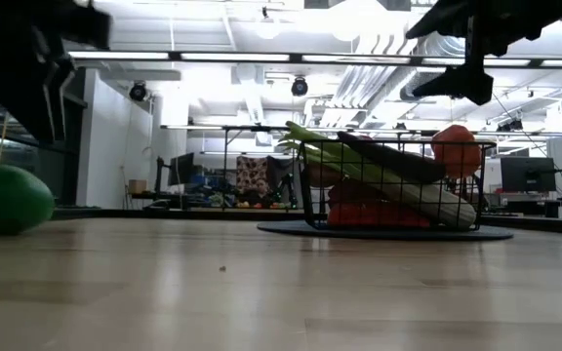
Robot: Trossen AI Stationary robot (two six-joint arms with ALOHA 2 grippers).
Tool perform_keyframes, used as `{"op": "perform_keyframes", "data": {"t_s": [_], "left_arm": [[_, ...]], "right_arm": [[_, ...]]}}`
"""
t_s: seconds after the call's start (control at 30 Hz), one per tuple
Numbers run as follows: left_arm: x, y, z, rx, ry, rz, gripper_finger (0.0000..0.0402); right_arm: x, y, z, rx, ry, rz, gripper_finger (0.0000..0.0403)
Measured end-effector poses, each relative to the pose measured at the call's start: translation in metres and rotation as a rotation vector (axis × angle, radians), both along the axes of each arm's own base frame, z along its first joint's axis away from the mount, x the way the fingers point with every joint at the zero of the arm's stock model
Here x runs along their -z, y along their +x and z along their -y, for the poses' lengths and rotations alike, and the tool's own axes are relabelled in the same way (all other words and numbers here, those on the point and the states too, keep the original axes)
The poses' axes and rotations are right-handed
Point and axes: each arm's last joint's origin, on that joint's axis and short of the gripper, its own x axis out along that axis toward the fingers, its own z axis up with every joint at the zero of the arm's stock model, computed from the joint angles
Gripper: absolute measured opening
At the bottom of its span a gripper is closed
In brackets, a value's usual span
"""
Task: Build produce basket
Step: Put the lime into the black wire basket
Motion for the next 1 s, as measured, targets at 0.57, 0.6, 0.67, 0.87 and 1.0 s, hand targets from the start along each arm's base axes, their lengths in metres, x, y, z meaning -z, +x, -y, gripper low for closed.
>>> {"op": "perform_keyframes", "data": {"t_s": [0.57,0.6,0.67,0.87,1.0], "left_arm": [[0.000,0.007,-0.044,-0.288,-0.231,-0.088,0.0252],[0.000,0.007,-0.043,-0.295,-0.236,-0.088,0.0252],[0.000,0.007,-0.044,-0.298,-0.237,-0.095,0.0252],[0.000,0.006,-0.043,-0.239,-0.238,-0.123,0.0252],[0.000,0.006,-0.044,-0.168,-0.216,-0.139,0.0252]], "right_arm": [[0.005,-0.002,0.000,-0.010,0.010,-0.054,0.0376],[0.005,-0.002,0.000,-0.010,0.010,-0.054,0.0376],[0.005,-0.002,0.000,-0.010,0.010,-0.054,0.0376],[0.005,-0.002,0.000,-0.010,0.009,-0.054,0.0376],[0.005,-0.002,0.000,0.014,0.027,-0.051,0.0376]]}}
